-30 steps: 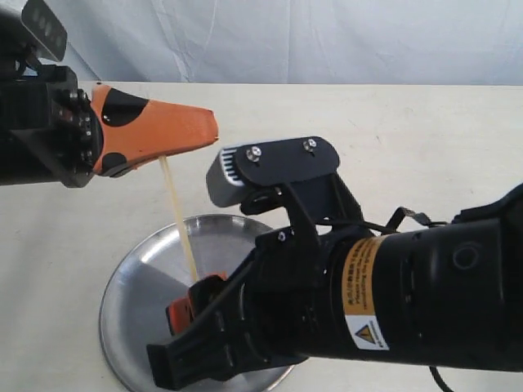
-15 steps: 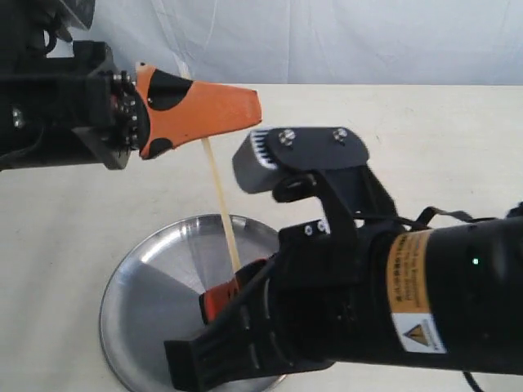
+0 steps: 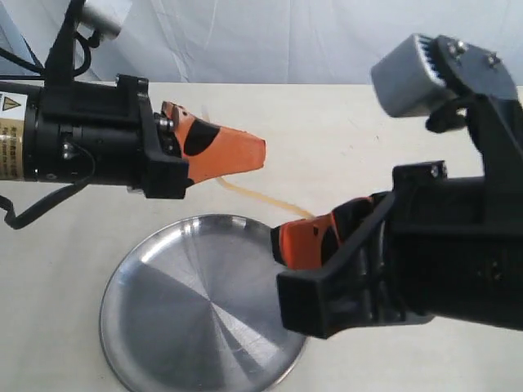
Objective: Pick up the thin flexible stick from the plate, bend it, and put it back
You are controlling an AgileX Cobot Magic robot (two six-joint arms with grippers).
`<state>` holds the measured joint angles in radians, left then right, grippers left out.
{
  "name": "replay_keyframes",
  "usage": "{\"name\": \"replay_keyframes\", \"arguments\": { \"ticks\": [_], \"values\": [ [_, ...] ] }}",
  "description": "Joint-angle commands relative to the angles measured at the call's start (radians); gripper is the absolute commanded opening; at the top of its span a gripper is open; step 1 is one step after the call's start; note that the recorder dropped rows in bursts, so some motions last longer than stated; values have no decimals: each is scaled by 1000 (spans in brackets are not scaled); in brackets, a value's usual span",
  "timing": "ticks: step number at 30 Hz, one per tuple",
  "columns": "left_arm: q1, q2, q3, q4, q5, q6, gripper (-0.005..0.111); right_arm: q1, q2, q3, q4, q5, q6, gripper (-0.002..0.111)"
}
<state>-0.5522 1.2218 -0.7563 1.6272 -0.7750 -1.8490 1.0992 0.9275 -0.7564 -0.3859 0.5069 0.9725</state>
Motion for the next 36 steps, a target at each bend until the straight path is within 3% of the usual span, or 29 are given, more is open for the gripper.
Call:
{"name": "replay_keyframes", "arguments": {
  "ticks": [1,5,11,14,17,19,22,26,29,36],
  "values": [
    [-40,0,8,16,-137,0,0,-7,-39,-16,-167,92,97,-1],
    [-67,0,-5,-176,-220,39,0,-7,-8,-16,-100,204,84,-1],
    [-68,0,-73,-265,-165,136,0,20,74,-16,185,-49,-165,-1],
    [-68,0,-78,-220,-105,186,0,42,99,-16,208,-212,-205,-1],
    [-68,0,-72,-30,-19,138,0,43,73,-20,198,-285,-205,-1],
    [-68,0,-51,67,28,71,0,40,38,-36,165,-237,-203,-1],
    [-68,0,-21,89,38,54,0,38,-19,-72,82,-104,-165,-1],
    [-68,0,-7,15,-64,52,0,38,-67,-90,-112,145,34,-1],
    [-68,0,-17,-131,-151,73,0,38,-61,-79,-122,271,66,-1],
    [-68,0,-100,-309,-163,179,0,40,34,-22,42,16,-3,-1]
  ]
}}
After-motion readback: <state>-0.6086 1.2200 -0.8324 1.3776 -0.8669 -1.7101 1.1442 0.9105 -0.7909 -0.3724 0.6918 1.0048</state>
